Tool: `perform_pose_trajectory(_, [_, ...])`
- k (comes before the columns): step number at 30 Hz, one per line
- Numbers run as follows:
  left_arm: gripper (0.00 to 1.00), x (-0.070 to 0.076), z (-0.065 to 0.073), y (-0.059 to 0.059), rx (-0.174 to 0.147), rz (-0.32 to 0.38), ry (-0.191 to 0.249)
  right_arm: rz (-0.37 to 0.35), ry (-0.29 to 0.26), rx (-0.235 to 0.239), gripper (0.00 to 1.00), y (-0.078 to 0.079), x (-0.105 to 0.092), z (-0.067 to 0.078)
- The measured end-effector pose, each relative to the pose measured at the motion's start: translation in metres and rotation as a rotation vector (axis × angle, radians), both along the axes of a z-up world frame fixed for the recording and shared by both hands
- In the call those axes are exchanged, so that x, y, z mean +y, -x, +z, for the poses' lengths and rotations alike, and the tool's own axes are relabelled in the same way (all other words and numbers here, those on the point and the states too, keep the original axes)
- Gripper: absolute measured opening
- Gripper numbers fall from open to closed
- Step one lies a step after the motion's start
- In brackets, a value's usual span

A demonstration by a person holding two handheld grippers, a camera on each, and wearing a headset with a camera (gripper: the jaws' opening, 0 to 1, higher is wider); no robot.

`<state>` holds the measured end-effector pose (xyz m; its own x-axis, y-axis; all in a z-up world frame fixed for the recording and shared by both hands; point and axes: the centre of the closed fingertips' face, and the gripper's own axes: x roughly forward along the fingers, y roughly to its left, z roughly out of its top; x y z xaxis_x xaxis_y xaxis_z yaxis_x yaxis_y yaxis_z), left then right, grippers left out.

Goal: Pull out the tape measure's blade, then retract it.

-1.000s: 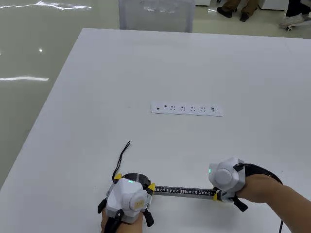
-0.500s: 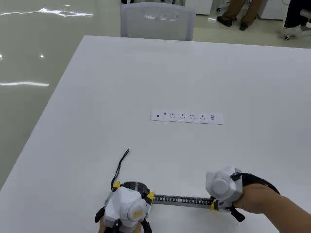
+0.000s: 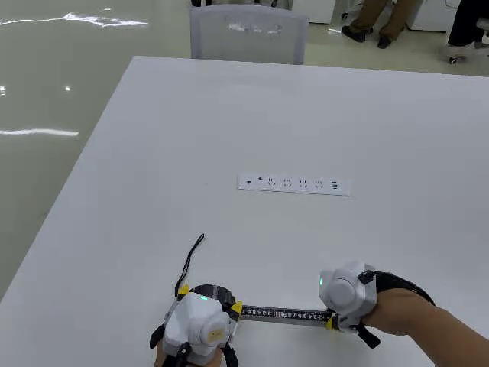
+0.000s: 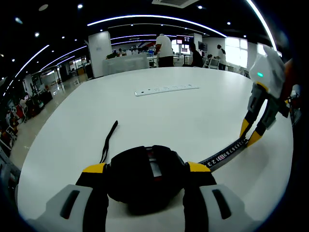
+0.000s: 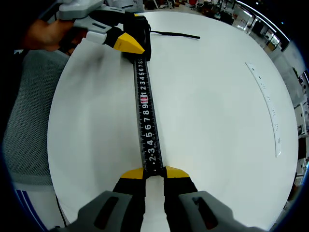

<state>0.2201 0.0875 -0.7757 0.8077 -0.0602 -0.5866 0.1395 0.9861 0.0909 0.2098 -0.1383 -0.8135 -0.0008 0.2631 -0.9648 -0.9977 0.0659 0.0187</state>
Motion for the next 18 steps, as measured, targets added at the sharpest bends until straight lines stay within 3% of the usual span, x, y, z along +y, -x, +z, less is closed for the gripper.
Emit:
perform_pose_trajectory(10, [0.58,-0.0018,0.0075,0.0026,-0.003,-0.005,0.005,-0.004,-0.005,-0.002,0.12,-0.0013,0.0051,-0.0006])
perform_pose_trajectory(18, [0.58,-0.0011,0.0037,0.0016,-0.003,-0.007,0.006,0.000,-0.007,-0.002,0.12,-0.0006,0.0096,-0.0008])
